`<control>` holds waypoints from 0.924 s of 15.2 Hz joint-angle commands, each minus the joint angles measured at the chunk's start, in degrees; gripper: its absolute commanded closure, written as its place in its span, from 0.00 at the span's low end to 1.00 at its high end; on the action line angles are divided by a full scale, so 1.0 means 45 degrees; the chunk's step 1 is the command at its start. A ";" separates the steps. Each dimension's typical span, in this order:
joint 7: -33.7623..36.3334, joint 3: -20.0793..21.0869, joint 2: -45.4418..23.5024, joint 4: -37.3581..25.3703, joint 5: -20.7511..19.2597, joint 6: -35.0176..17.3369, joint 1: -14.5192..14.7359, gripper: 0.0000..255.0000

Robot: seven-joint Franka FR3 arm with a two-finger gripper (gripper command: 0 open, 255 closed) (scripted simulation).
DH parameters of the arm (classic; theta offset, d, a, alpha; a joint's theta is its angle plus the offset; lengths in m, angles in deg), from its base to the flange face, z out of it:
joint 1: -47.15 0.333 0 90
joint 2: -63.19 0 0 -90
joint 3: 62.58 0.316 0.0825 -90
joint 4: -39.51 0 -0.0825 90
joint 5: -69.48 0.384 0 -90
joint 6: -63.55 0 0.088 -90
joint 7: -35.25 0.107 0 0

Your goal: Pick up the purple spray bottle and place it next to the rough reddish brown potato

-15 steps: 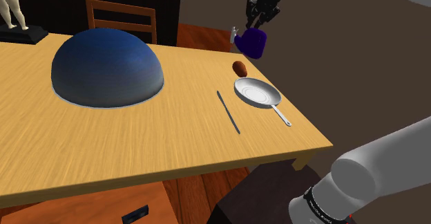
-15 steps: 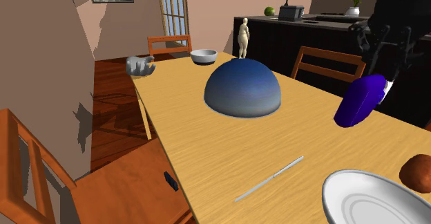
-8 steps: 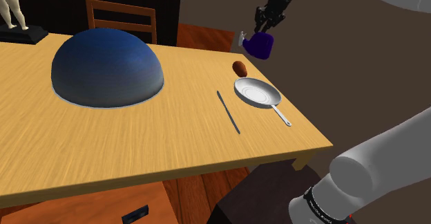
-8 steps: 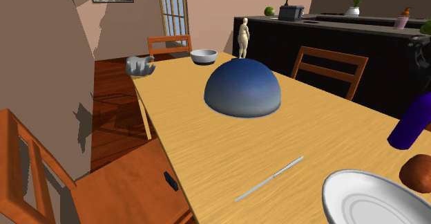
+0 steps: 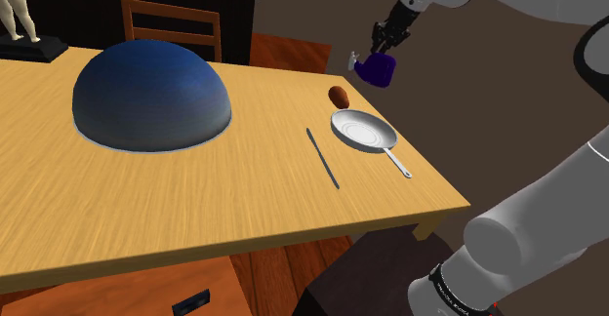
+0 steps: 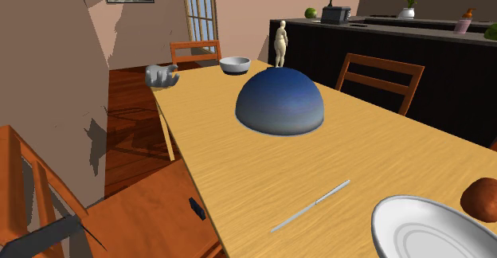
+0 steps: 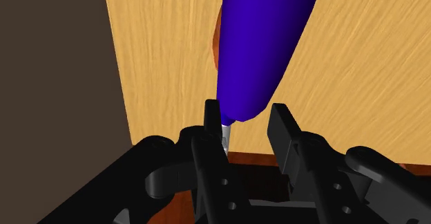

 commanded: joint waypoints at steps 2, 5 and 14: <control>-0.0811 -0.0372 -0.0855 -0.0617 0.0265 -0.0215 -0.0329 1.00; -0.1585 -0.0690 -0.1780 -0.1441 0.0576 -0.0270 -0.0692 1.00; -0.1787 -0.0703 -0.1863 -0.0138 0.0674 -0.1647 -0.0738 1.00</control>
